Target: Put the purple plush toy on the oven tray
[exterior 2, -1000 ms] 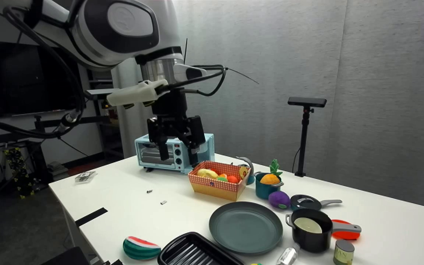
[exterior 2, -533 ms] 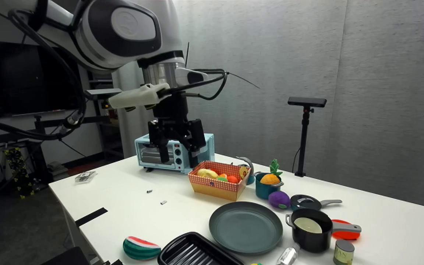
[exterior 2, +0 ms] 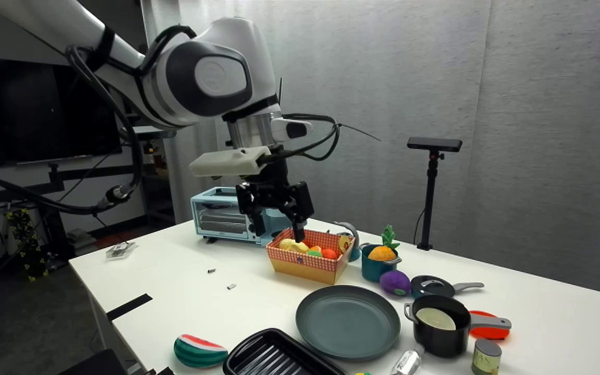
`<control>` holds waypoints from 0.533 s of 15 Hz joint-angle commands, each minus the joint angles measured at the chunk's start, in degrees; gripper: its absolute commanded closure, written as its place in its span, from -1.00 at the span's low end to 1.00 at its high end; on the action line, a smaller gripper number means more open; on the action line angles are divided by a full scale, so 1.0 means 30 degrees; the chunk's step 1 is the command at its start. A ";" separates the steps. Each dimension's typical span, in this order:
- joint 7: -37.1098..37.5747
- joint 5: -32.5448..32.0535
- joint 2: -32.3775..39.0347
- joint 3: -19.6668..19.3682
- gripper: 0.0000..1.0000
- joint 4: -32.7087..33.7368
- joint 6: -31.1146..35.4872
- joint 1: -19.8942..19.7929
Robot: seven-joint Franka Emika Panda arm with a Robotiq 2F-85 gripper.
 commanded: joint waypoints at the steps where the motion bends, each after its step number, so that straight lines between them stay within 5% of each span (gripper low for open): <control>1: 0.0605 -0.0054 0.3043 0.0226 -1.00 0.1353 0.2407 0.0033; 8: 0.2750 -0.0081 0.9130 0.0338 -1.00 0.5064 0.4888 -0.0121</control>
